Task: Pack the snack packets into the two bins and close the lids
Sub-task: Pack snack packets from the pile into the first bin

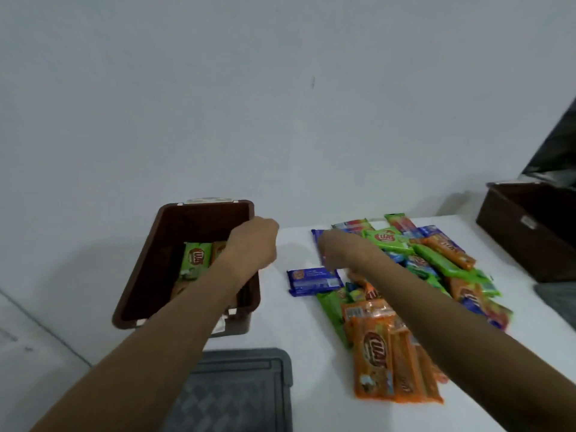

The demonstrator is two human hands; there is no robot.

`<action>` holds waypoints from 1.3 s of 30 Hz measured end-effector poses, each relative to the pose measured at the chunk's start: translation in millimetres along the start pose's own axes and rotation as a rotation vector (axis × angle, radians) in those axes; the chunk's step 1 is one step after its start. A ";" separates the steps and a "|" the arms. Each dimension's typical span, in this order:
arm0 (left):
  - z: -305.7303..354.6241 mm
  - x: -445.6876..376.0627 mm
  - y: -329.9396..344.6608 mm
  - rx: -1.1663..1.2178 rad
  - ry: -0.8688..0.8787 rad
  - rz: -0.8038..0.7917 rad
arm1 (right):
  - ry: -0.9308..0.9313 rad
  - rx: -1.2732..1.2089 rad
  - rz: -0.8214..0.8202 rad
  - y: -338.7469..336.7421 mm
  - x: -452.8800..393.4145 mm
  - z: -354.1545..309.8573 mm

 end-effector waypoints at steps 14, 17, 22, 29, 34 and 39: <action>70.2 -47.0 128.1 0.167 0.065 -0.436 | 0.119 -0.236 -0.189 58.2 -0.7 110.9; 71.8 -46.7 120.7 0.170 0.037 -0.385 | 0.353 -0.146 -0.029 59.9 -9.0 106.4; 53.8 -42.5 76.0 0.315 -0.107 -0.250 | 0.391 -0.200 -0.078 50.6 -7.4 97.3; -63.3 13.1 -36.7 0.726 -0.390 0.138 | 0.063 -0.456 0.038 -53.4 8.3 -10.0; -139.3 35.8 -31.7 0.323 -0.432 0.048 | -0.131 -0.780 -0.220 -49.7 -0.2 -132.3; -155.3 31.8 19.5 0.052 -0.409 -0.081 | 0.059 -0.562 -0.044 -8.8 -50.8 -196.3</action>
Point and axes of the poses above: each hand's wrist, its own x-axis away from the middle knuckle, its own y-axis out of the palm, z = x × y, the point moved 8 cm from there along -x, towards the middle knuckle, and after that the axes turned 11 degrees about y, right-handed, at the moved point
